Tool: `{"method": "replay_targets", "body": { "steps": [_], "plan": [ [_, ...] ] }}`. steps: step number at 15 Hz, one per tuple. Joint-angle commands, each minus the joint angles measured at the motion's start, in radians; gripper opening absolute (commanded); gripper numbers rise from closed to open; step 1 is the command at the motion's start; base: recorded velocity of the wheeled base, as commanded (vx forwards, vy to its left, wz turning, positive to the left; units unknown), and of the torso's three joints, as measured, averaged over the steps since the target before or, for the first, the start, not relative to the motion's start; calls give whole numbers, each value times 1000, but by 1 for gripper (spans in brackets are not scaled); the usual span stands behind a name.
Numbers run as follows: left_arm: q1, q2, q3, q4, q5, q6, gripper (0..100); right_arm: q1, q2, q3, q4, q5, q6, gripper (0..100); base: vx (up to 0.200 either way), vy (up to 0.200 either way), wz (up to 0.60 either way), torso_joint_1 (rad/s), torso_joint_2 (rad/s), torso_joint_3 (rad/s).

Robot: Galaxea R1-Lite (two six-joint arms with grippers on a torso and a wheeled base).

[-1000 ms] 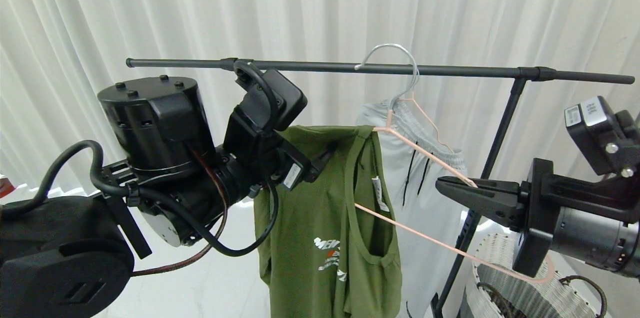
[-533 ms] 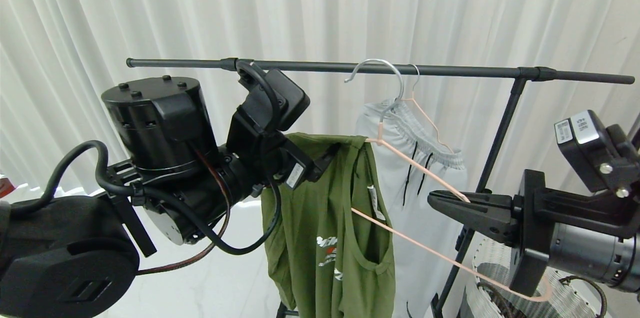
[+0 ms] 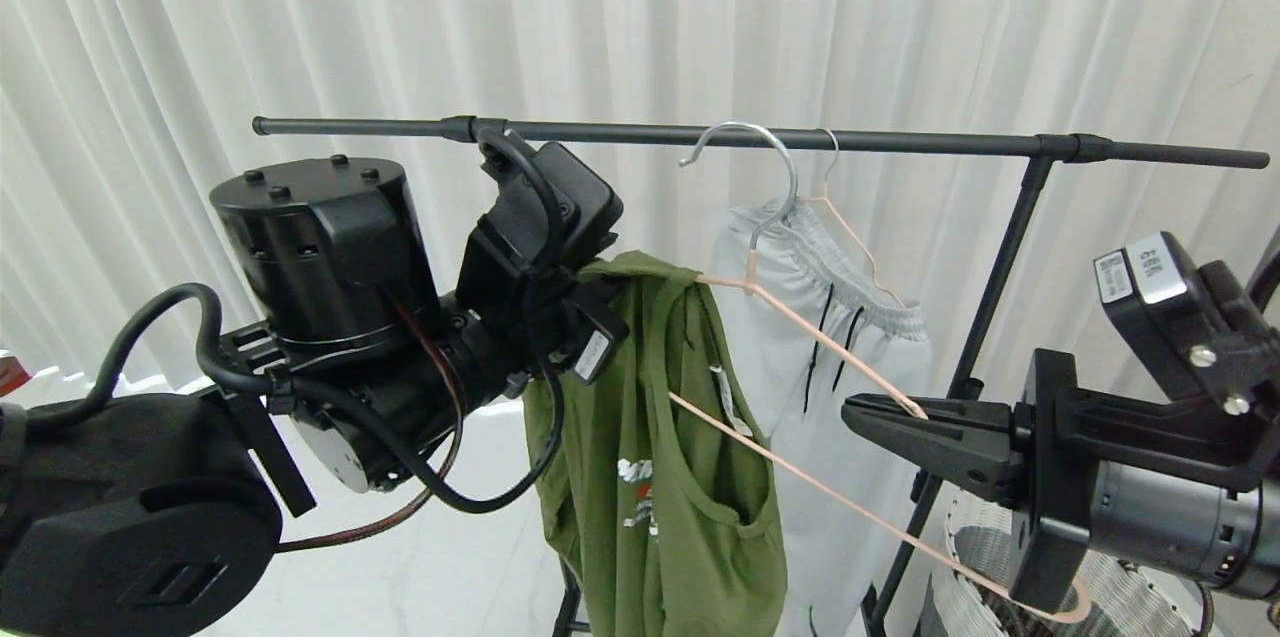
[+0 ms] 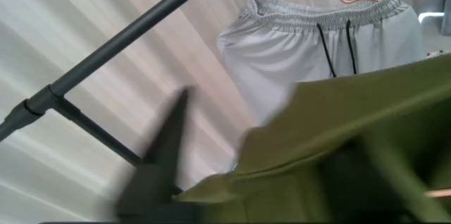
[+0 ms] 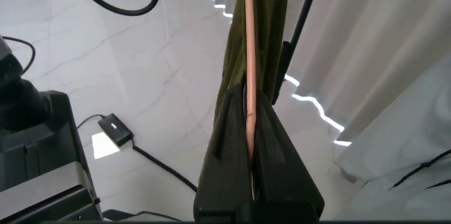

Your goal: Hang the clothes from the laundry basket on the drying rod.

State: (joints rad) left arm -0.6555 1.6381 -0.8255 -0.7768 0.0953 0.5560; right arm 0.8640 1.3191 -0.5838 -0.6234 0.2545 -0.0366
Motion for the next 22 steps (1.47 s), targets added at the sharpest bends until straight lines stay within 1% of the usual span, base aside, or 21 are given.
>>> {"method": "replay_targets", "body": {
  "steps": [1,6,7,8,10,11,12,13,16,17,19,20,22],
  "plan": [
    [1,0,6,-1,1,-1,0,1,6,6,2,0,0,0,0,0,0,0,0,0],
    [1,-3,17,-2,1,-5,0,0,6,7,2,-1,4,0,0,0,0,0,0,0],
    [2,-4,31,-22,1,-7,0,-3,5,7,2,-1,4,0,0,0,0,0,0,0],
    [4,-1,49,-65,1,-7,0,-5,2,7,2,-1,3,0,0,0,0,0,0,0],
    [16,25,88,-176,6,-7,0,-8,2,9,2,-1,0,0,0,0,0,0,0,0],
    [19,37,94,-210,12,-5,0,-8,2,9,2,-1,0,100,0,0,0,0,0,0],
    [20,54,100,-243,14,-5,0,-11,3,6,1,-3,0,100,0,0,0,0,0,0],
    [22,60,103,-276,24,-5,0,-33,2,2,1,-4,0,100,0,0,0,0,0,0],
    [22,52,109,-279,78,-5,0,-108,-6,-8,-22,-3,1,100,0,0,0,0,0,0],
    [22,51,112,-279,107,-5,0,-134,-11,-17,-24,-3,1,100,0,0,0,0,0,0],
    [22,46,112,-279,188,-2,0,-168,-18,-24,-22,-3,1,100,0,0,0,0,0,0],
    [22,49,108,-271,239,1,0,-169,-18,-22,-22,-4,1,100,0,0,0,0,0,0],
    [22,54,94,-219,391,4,0,-168,-11,-17,-19,-4,1,100,0,0,0,0,0,0]
  ]
}}
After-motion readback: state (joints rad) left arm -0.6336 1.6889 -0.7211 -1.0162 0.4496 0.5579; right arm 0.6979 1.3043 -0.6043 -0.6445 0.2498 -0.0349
